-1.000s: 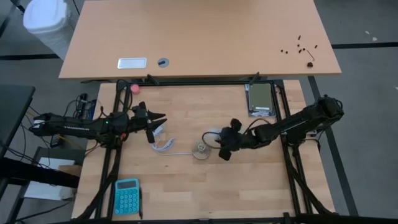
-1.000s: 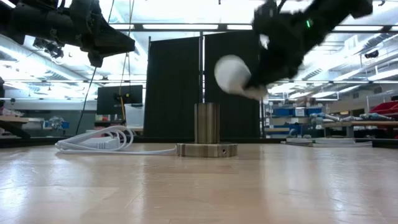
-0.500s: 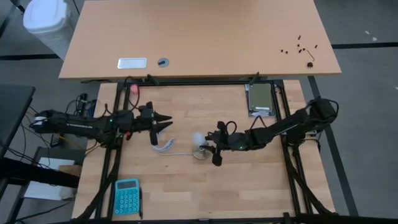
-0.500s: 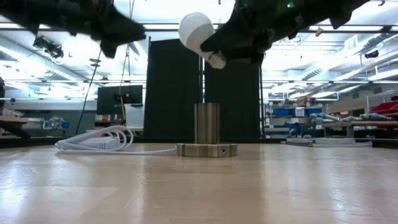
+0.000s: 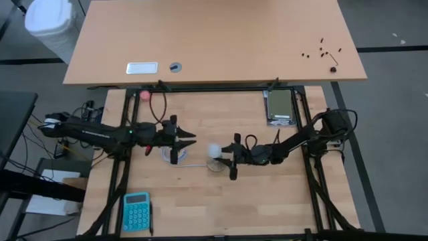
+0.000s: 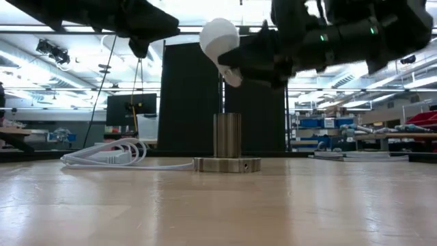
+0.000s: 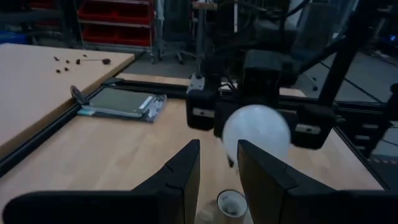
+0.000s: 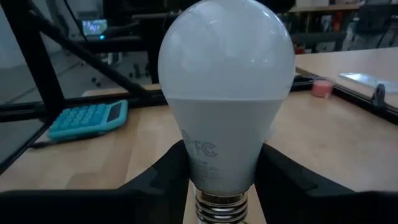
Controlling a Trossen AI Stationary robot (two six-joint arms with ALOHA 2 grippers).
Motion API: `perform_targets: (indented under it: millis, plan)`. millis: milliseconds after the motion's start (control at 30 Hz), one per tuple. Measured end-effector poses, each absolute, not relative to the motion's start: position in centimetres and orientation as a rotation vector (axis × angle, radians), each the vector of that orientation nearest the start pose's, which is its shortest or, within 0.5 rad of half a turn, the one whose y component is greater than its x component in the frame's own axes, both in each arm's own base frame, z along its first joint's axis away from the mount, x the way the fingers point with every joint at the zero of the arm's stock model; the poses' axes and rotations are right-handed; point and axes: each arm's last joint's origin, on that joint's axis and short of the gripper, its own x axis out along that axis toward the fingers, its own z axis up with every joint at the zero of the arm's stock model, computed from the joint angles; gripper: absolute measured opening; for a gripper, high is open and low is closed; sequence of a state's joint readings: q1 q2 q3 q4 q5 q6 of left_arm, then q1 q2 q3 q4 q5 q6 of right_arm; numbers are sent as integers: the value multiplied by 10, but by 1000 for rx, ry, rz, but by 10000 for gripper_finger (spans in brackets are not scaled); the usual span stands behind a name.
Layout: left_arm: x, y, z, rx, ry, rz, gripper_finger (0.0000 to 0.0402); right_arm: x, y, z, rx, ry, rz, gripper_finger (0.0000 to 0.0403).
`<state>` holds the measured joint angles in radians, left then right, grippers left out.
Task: Screw lightbulb
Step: Insert the lightbulb into the lamp holder
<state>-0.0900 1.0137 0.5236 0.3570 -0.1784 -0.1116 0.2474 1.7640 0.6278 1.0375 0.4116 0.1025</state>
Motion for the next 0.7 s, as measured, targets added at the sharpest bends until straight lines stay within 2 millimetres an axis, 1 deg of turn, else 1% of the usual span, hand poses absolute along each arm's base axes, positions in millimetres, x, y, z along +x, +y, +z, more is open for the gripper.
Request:
perform_targets:
  millis: [133, 267, 400, 500, 700]
  plan:
    - [230, -21, 246, -89, 111, 137, 113, 310, 66, 143, 72, 63, -207, 163]
    - [240, -24, 239, -85, 99, 165, 118, 314, 66, 131, 57, 71, -208, 163]
    - [246, -24, 232, -83, 102, 188, 124, 316, 67, 121, 51, 37, -206, 163]
    - [251, -25, 228, -83, 102, 184, 127, 317, 67, 116, 54, 4, -204, 163]
    - [263, -28, 224, -70, 128, 150, 128, 318, 68, 101, 52, 13, -197, 163]
